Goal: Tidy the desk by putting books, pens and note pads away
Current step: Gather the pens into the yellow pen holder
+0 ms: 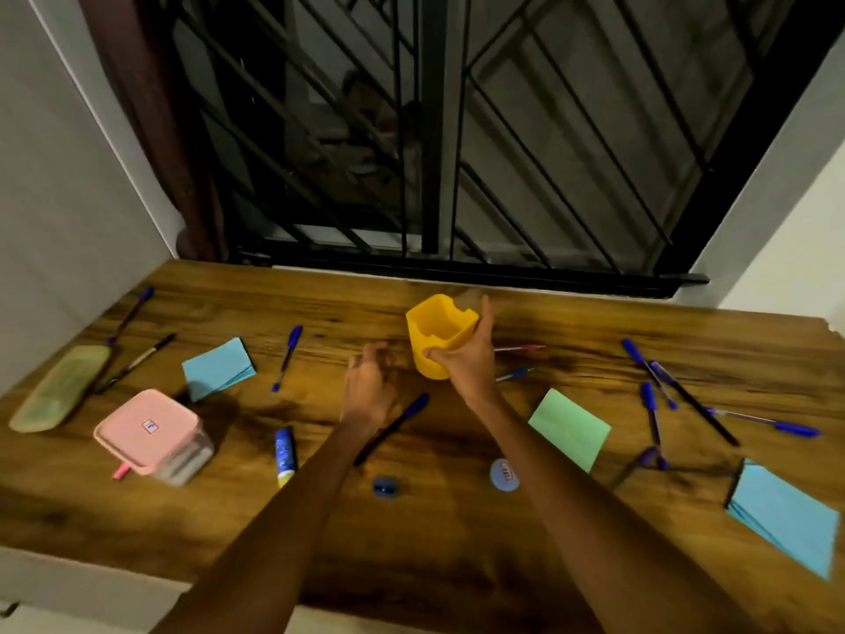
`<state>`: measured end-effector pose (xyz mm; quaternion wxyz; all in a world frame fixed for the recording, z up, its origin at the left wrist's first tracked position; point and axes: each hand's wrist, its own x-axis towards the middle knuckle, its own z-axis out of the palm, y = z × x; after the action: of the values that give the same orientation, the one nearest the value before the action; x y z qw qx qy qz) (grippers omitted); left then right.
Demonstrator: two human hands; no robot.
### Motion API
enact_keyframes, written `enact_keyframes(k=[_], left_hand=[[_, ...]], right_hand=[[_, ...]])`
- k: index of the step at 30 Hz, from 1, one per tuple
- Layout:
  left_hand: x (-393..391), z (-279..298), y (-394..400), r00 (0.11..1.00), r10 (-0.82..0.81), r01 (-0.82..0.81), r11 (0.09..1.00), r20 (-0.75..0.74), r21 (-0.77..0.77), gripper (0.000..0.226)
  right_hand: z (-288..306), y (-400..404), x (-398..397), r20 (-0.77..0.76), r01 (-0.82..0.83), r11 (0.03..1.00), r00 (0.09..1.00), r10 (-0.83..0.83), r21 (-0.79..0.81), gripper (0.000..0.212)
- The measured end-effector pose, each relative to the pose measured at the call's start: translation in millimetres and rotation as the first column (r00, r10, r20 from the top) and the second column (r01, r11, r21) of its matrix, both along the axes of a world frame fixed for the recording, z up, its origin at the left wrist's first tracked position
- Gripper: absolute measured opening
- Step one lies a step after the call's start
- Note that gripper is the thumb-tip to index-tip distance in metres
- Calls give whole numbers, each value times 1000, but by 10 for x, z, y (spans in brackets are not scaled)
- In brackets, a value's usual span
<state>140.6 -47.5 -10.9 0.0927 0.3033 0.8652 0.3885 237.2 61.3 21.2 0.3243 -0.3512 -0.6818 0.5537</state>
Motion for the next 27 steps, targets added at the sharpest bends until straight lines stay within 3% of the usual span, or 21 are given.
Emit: enact_keyframes(k=[6, 10, 15, 17, 21, 23, 27], left_hand=[[-200, -100, -55, 974, -226, 227, 944, 33, -239, 26], [-197, -120, -20, 908, -404, 313, 831, -111, -460, 41], [-149, -145, 0, 860, -496, 315, 700, -118, -641, 47], [-108, -113, 7, 869, -477, 301, 722, -132, -622, 48], [-8, 38, 16, 862, -485, 320, 748, -150, -581, 40], [25, 121, 23, 865, -491, 377, 766, -97, -520, 34], [26, 335, -3, 856, -491, 518, 818, 165, -250, 19]], right_hand=[[-201, -70, -185, 46, 21, 999, 999, -20, -24, 123], [-244, -120, -196, 76, 35, 999, 997, -34, -8, 126], [-241, -94, 56, 190, 120, 991, 973, -129, 58, 131], [-249, -54, 229, 199, 219, 976, 956, -215, 5, 107], [-251, 80, 372, 338, 383, 923, 865, -370, 29, 29], [-229, 144, 357, 444, 398, 910, 799, -407, 118, 18], [-130, 169, 283, 591, 376, 902, 686, -424, 211, 22]])
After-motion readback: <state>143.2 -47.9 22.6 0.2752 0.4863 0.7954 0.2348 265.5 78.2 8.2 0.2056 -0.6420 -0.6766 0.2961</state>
